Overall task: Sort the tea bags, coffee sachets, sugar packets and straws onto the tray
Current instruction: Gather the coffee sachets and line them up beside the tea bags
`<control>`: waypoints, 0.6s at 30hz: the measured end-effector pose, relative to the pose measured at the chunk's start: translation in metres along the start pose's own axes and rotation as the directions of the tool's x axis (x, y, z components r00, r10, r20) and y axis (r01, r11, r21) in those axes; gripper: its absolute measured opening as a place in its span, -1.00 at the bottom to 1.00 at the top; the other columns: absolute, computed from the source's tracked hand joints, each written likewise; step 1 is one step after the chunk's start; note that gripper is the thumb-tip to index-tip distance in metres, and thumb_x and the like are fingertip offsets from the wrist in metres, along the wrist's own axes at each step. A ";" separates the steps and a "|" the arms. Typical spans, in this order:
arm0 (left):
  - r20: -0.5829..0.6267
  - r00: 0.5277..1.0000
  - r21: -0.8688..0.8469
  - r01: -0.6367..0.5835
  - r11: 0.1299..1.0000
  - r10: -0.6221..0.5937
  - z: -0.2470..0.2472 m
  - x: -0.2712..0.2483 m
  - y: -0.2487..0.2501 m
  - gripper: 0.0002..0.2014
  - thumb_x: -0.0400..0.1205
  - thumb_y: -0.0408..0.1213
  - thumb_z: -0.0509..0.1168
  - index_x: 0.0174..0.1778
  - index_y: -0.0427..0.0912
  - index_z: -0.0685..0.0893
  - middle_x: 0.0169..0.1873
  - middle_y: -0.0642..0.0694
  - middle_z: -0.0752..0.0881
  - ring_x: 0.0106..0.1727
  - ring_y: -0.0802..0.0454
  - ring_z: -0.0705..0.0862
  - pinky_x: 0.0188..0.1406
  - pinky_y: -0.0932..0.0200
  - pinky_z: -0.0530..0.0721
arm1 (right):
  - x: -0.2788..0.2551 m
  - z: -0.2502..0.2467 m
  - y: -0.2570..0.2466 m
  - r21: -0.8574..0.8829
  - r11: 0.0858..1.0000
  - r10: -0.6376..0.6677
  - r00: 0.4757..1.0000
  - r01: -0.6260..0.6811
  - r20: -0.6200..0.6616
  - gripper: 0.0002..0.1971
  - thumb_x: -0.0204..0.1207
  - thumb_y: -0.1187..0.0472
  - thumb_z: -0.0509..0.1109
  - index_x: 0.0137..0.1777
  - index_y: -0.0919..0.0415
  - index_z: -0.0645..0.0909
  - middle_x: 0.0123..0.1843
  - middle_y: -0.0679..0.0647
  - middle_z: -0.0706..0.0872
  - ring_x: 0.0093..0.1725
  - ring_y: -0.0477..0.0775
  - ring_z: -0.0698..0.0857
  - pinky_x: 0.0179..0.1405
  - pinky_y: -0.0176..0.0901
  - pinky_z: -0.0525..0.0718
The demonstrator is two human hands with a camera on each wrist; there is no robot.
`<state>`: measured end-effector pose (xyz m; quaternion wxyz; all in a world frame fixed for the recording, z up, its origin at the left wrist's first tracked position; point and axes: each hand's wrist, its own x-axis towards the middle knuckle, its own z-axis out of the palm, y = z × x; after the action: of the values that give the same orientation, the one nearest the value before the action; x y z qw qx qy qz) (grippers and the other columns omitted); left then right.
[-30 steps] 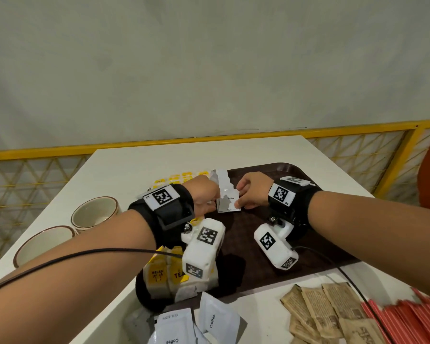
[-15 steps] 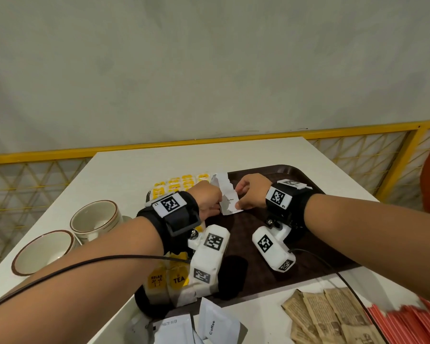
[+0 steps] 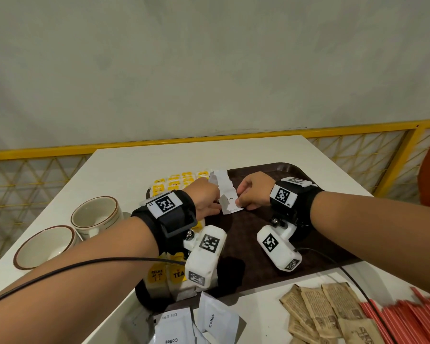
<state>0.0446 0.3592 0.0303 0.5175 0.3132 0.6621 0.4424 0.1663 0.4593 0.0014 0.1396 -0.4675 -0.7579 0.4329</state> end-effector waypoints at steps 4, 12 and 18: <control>-0.003 1.000 0.015 -0.010 1.000 0.011 -0.001 -0.001 -0.002 -0.52 0.65 -0.59 -0.03 0.48 -0.22 0.37 0.17 -0.26 0.58 0.11 -0.24 0.65 0.23 -0.05 0.57 | -0.003 0.000 0.002 0.031 0.999 0.009 1.000 -0.010 0.013 -0.82 0.38 0.43 0.55 -0.19 0.21 0.61 -0.19 0.17 0.74 -0.26 0.01 0.76 -0.26 -0.22 0.80; 0.010 1.000 0.029 -0.008 1.000 0.008 -0.002 0.003 -0.004 -0.57 0.69 -0.53 -0.01 0.49 -0.24 0.37 0.30 -0.32 0.57 0.28 -0.24 0.59 0.20 0.00 0.56 | -0.006 0.001 0.000 -0.006 1.000 0.016 1.000 -0.016 -0.002 -0.76 0.34 0.46 0.58 -0.19 0.20 0.59 -0.17 0.11 0.67 -0.20 0.04 0.70 -0.33 -0.23 0.78; -0.005 1.000 0.026 -0.011 1.000 0.011 -0.001 0.012 -0.008 -0.54 0.68 -0.50 0.01 0.53 -0.23 0.32 0.31 -0.30 0.56 0.28 -0.19 0.60 0.13 0.03 0.58 | -0.007 0.002 -0.002 -0.068 0.998 -0.001 1.000 0.003 0.024 -0.67 0.32 0.52 0.57 0.07 0.38 0.64 -0.18 0.10 0.67 -0.25 -0.01 0.69 -0.37 -0.34 0.74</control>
<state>0.0410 0.3660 0.0182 0.5090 0.3225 0.6674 0.4375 0.1680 0.4520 0.0029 0.1149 -0.4661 -0.7744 0.4121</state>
